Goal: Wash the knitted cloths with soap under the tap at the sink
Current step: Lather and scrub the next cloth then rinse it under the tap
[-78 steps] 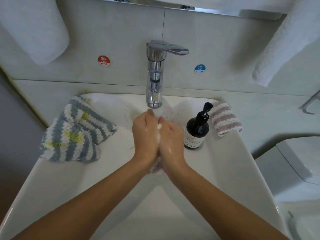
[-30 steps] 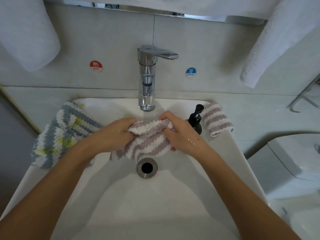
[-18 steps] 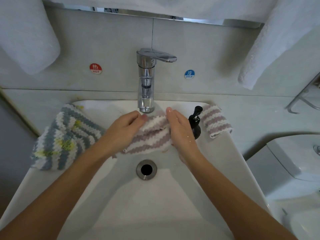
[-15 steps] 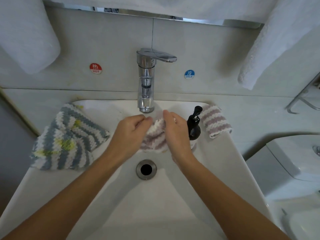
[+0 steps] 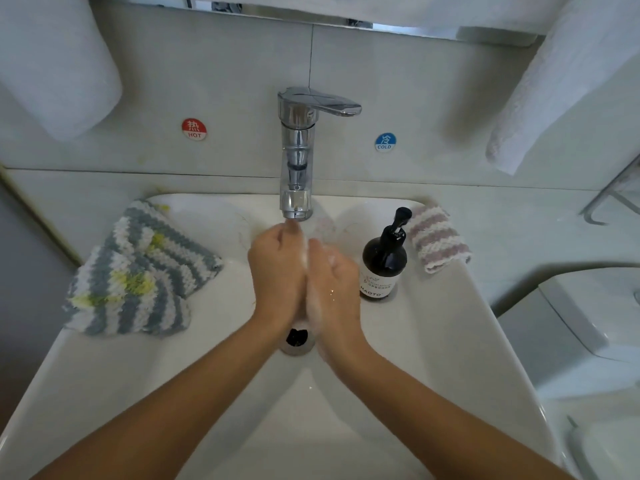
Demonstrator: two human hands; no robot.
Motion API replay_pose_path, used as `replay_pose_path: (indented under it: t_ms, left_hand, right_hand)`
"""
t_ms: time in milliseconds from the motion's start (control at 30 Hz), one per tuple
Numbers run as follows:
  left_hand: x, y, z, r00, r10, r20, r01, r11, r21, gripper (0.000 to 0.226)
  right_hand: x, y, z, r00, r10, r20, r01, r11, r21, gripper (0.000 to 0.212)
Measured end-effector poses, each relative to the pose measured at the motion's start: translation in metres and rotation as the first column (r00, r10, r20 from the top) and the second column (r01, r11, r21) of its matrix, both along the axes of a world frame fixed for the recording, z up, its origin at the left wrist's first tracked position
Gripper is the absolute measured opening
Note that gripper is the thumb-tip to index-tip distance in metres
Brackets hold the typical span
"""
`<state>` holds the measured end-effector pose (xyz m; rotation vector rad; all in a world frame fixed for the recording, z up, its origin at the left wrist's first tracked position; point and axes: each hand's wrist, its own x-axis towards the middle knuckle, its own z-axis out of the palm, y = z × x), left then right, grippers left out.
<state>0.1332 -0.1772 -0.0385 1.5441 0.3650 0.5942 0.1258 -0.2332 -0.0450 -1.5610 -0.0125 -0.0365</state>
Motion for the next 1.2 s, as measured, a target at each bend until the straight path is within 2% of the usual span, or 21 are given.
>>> replay_pose_path:
  t_ms: [167,300,467,600,767,800,933,1000,1100,1200]
  left_hand:
    - [-0.015,-0.018,-0.001,0.998,-0.054,0.013,0.054,0.998,0.028,0.047]
    - [0.005,0.001,-0.003,1.000,-0.009,-0.025,0.009,1.000,-0.022,0.048]
    - [-0.013,-0.016,-0.002,0.998,-0.039,0.045,0.037,0.998,0.046,0.048]
    - [0.004,0.002,-0.004,1.000,-0.015,0.012,0.015,1.000,-0.005,0.048]
    - [-0.016,-0.017,-0.003,0.998,-0.044,0.046,0.041,0.998,0.055,0.046]
    - [-0.012,-0.015,-0.002,0.998,-0.052,0.037,0.050,0.997,0.059,0.046]
    - [0.005,0.003,-0.006,1.000,-0.025,0.008,0.025,0.999,0.040,0.046]
    - [-0.005,-0.007,-0.007,0.999,-0.030,0.028,0.028,0.997,0.066,0.047]
    - [-0.014,-0.018,-0.002,0.994,-0.085,0.067,0.079,0.993,0.084,0.045]
    - [0.003,0.001,-0.004,0.997,-0.063,0.050,0.061,0.997,0.050,0.047]
  right_hand:
    - [0.016,-0.005,0.003,0.998,0.062,0.020,-0.061,0.997,-0.053,0.026]
    - [0.003,0.000,-0.006,0.997,-0.005,-0.077,0.004,1.000,-0.022,0.042]
    - [0.013,-0.002,0.006,0.997,0.077,0.009,-0.077,0.996,-0.047,0.019]
    - [0.000,-0.002,-0.002,0.998,0.021,-0.063,-0.019,1.000,0.023,0.041]
    - [0.009,-0.002,0.007,0.998,0.064,-0.024,-0.063,0.997,0.036,0.016]
    - [0.007,-0.003,0.005,0.999,0.055,0.002,-0.055,0.998,0.014,0.018]
    - [0.000,-0.006,-0.003,0.997,0.035,-0.075,-0.033,0.999,0.029,0.037]
    - [0.007,-0.006,-0.001,0.998,0.044,-0.049,-0.044,0.999,-0.006,0.031]
    - [0.016,-0.006,0.002,0.999,0.018,0.046,-0.020,0.998,0.057,0.016]
    - [0.002,-0.005,0.002,0.996,0.007,0.090,-0.009,1.000,0.020,0.036]
